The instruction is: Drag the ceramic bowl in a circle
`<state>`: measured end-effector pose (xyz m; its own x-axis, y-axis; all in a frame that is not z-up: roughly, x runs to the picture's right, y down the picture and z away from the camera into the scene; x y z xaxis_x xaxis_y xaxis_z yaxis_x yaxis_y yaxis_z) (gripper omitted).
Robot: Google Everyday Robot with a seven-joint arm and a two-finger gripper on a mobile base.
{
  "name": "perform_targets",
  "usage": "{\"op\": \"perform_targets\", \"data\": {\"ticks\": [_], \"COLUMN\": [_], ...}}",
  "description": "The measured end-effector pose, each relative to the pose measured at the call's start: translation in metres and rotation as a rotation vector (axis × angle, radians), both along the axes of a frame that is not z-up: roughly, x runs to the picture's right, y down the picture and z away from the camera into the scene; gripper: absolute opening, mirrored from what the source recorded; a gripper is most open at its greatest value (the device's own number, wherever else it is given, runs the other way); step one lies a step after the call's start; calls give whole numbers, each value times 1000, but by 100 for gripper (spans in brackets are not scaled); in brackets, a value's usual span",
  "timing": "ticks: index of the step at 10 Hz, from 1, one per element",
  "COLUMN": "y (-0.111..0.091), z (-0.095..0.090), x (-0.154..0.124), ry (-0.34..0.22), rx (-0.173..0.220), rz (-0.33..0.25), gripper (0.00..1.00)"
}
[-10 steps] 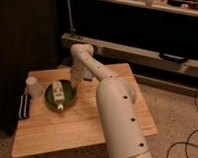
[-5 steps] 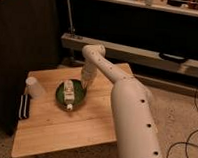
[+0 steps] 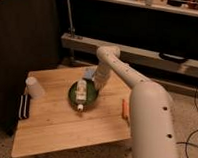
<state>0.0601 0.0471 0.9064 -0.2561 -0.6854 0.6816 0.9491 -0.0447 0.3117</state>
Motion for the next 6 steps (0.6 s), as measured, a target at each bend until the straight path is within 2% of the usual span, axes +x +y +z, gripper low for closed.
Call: {"op": "perform_targets", "data": {"ticks": [2, 3, 5, 6], "y": [23, 33, 59, 72], "z": [-20, -29, -50, -60], "x": [45, 54, 56, 46], "ry": [8, -11, -82, -131], "rx": [-20, -27, -44, -56], "rz": [12, 2, -40, -66], "gripper": [8, 8, 8, 8]}}
